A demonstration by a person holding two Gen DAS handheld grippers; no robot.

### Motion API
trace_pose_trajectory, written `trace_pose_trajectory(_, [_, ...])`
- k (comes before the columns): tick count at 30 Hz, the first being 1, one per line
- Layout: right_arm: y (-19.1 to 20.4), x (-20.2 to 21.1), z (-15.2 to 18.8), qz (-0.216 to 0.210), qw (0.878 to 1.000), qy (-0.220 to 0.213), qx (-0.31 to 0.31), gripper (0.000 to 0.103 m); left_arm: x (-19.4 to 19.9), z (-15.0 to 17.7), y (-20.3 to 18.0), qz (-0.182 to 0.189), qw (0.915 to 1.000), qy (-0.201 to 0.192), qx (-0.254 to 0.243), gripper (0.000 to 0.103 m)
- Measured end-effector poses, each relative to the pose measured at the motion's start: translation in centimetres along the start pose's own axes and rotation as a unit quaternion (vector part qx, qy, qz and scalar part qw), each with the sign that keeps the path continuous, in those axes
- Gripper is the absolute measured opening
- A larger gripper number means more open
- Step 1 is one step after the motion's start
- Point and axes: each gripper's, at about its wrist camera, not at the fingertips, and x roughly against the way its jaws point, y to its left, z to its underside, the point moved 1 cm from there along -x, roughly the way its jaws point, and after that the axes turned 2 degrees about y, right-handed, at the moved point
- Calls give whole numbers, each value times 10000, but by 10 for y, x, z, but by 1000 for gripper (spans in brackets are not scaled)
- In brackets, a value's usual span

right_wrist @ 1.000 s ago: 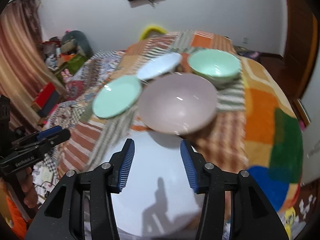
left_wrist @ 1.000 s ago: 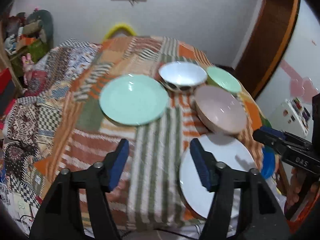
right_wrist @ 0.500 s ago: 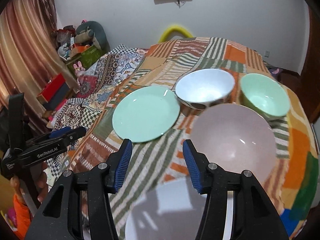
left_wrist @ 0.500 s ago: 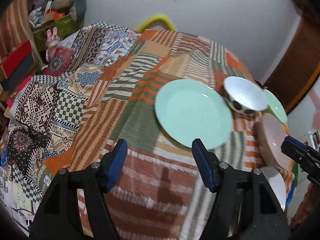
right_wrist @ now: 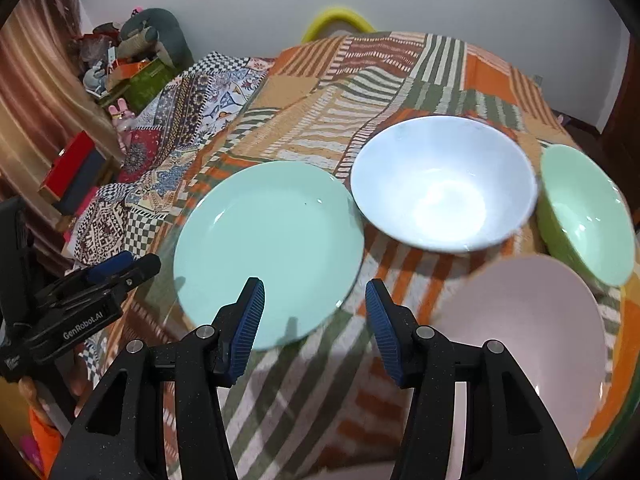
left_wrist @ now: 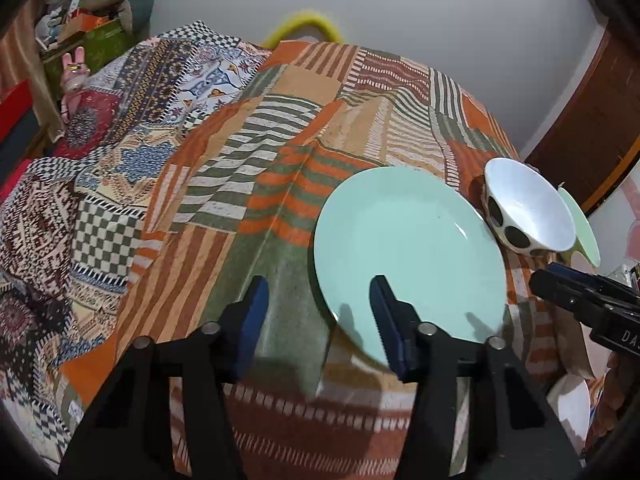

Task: Organize plates and bowls
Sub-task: 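Reach both grippers to the light green plate and grasp its rim, then lift the light green plate off the quilt with both grippers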

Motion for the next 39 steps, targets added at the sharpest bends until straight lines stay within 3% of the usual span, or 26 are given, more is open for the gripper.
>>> trace_pose_trajectory(4, [1, -16, -3, -43, 9996, 260, -49, 49, -20, -8, 5, -73, 9999, 141, -47, 37])
trace_pose_trajectory(14, [0, -31, -12, 569, 9973, 433, 187, 52, -46, -14, 3, 75, 9995, 313, -54, 30])
trace_pose_trajectory(20, [-1, -32, -14, 461, 9974, 536, 153, 52, -47, -13, 0, 393, 9981, 471, -8, 23])
trace_pose_trajectory(27, [-6, -15, -12, -334, 9987, 380, -95, 48, -39, -6, 7, 557, 9969, 552, 53, 19])
trace_pose_trajectory(30, [-6, -20, -14, -247, 9987, 434, -122, 41, -41, -7, 6, 603, 9964, 600, 35, 19])
trace_pose_trajectory(39, [-7, -22, -16, 29, 9990, 424, -126, 41, -51, -20, -3, 536, 9965, 621, -160, 18])
